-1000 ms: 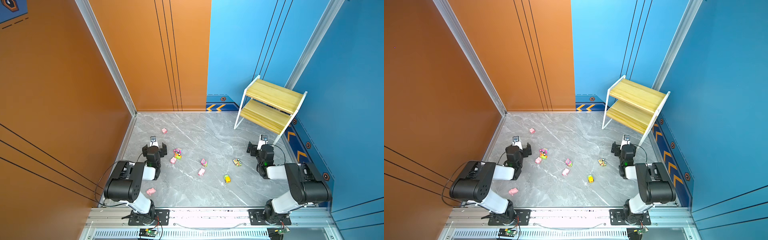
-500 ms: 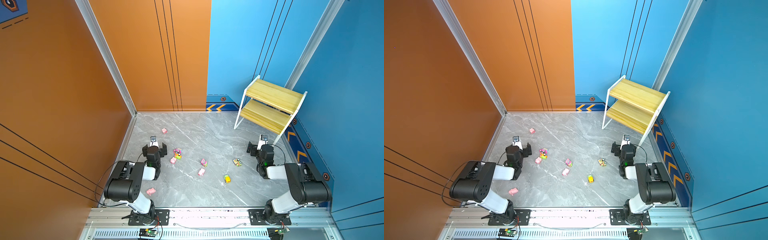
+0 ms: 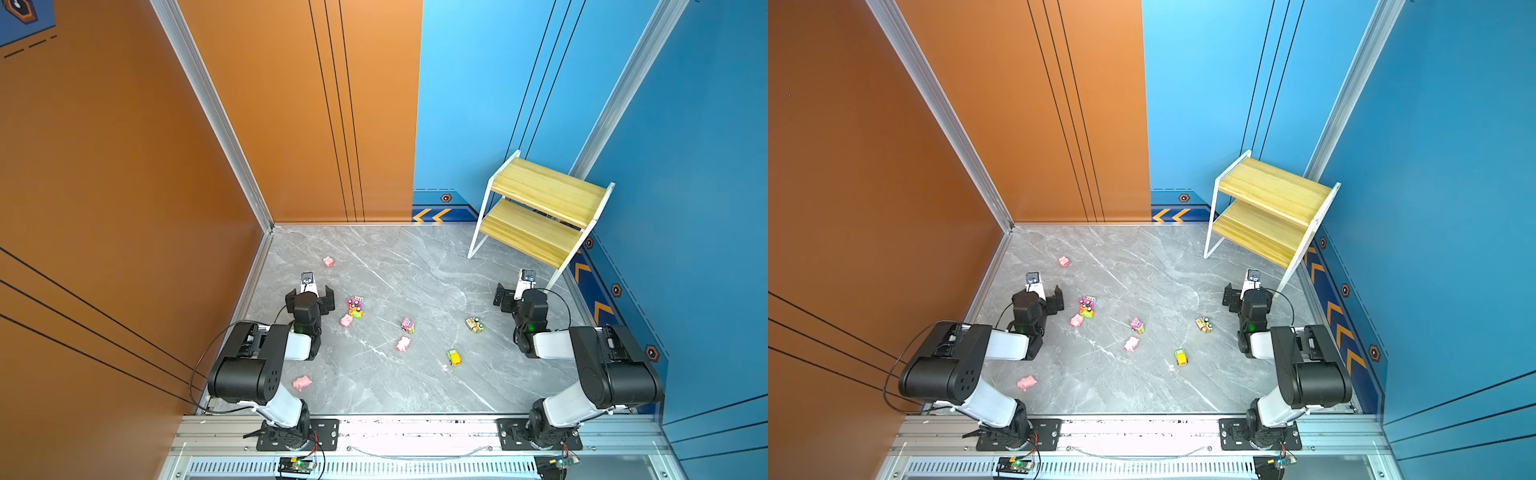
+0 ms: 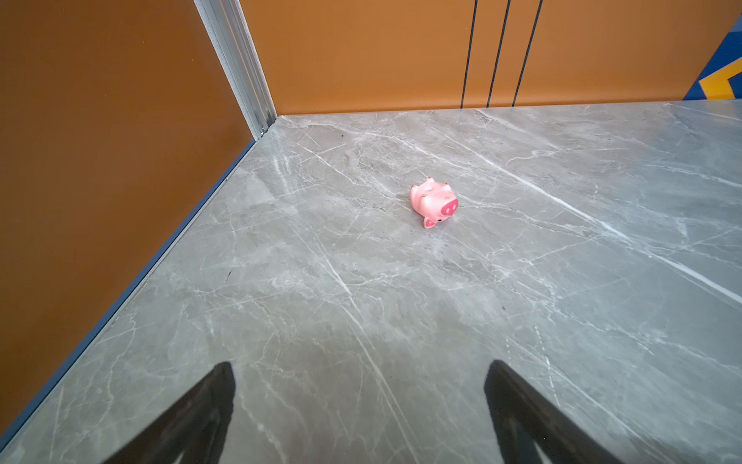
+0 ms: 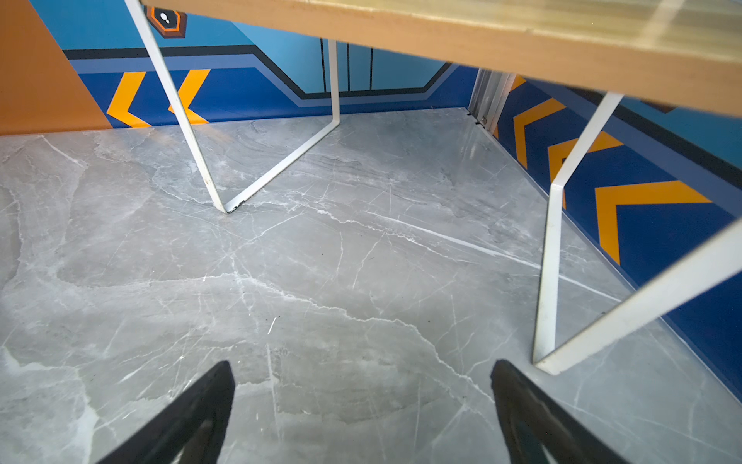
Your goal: Place and organize the plastic toys onto the shelf
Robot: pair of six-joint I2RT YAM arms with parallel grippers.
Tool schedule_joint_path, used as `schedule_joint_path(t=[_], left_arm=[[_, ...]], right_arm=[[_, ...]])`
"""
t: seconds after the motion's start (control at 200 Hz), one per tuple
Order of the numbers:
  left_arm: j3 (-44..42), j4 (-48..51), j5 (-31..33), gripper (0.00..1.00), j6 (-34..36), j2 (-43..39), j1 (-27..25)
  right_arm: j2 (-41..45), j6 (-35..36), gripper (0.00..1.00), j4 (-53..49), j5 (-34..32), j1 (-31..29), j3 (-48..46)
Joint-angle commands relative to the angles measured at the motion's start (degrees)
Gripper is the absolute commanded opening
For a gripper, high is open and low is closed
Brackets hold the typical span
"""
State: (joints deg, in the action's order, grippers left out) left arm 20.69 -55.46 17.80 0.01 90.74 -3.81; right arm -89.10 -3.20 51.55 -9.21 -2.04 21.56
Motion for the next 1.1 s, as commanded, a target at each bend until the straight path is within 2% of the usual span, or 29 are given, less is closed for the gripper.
schedule_joint_path(t=[0.0, 0.35, 0.521, 0.661, 0.741, 0.846, 1.096], left_arm=[[0.41, 0.75, -0.11, 0.98, -0.14, -0.87, -0.23], [-0.64, 0.61, -0.32, 0.98, 1.98, -2.24, -2.15], [-1.03, 1.03, 2.15, 0.98, 1.40, -4.69, -2.25], [3.15, 13.15, 6.75, 0.98, 1.71, -11.08, -3.70], [5.18, 17.06, 9.16, 0.98, 1.83, -14.63, -4.70], [9.03, 24.26, 6.09, 0.98, -1.34, -19.31, -5.25], [17.14, 35.86, -1.49, 0.98, -4.57, -21.96, -10.33]], right_arm=[[0.51, -0.32, 1.00, 0.79, -1.07, -0.33, -0.31], [1.73, 2.11, 1.00, 9.22, -0.05, -2.03, -5.30], [5.27, 4.22, 1.00, 11.58, -3.70, -4.70, -7.87], [16.16, 5.79, 1.00, -4.40, -6.03, -7.86, -4.93], [21.47, 5.95, 1.00, -8.14, -7.95, -9.80, -4.37], [27.92, 3.76, 1.00, -19.20, -9.08, -11.83, -0.21], [37.04, -1.83, 1.00, -44.31, -14.26, -19.45, 16.38]])
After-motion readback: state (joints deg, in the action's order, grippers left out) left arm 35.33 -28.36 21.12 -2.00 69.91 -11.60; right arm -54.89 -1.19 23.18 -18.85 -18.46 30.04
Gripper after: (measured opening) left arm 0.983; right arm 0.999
